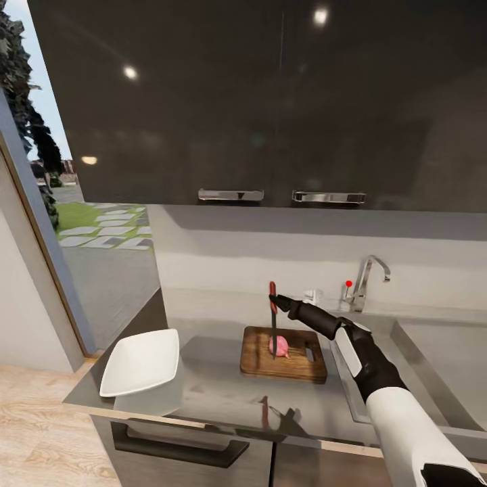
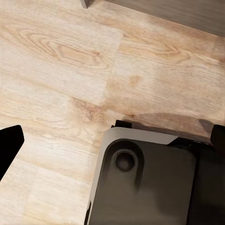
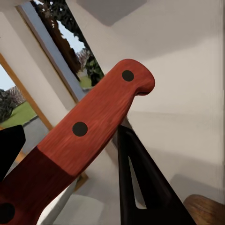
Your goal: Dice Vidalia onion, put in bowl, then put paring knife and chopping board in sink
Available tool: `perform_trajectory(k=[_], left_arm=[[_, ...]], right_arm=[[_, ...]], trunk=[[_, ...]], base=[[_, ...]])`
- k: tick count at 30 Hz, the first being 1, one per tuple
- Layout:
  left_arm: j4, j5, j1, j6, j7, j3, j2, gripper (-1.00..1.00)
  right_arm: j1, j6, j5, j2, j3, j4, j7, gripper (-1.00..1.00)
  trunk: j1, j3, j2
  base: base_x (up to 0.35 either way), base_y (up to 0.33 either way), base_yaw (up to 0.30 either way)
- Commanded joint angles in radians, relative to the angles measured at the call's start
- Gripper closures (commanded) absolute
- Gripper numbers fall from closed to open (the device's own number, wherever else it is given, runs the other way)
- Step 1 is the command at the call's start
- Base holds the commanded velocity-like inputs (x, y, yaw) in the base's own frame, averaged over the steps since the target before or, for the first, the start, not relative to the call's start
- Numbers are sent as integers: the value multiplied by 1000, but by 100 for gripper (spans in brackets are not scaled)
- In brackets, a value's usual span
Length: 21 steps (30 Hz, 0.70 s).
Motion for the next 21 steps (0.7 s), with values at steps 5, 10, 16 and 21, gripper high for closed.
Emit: perform_trajectory(k=[5, 10, 16, 21], left_arm=[[1, 6, 0, -3, 2, -5, 0, -100], [1, 6, 0, -3, 2, -5, 0, -100], [1, 6, 0, -3, 2, -5, 0, -100], [1, 6, 0, -3, 2, -5, 0, -100]], right_arm=[[0, 6, -5, -4, -1, 5, 3, 100], [0, -1, -4, -10, -1, 31, 3, 100], [0, -102, 26, -10, 1, 102, 1, 100], [0, -120, 55, -10, 1, 115, 0, 100]], trunk=[[0, 0, -1], [0, 0, -1], [0, 0, -1], [0, 0, -1]], base=[[0, 0, 0], [0, 0, 0], [0, 0, 0], [0, 0, 0]])
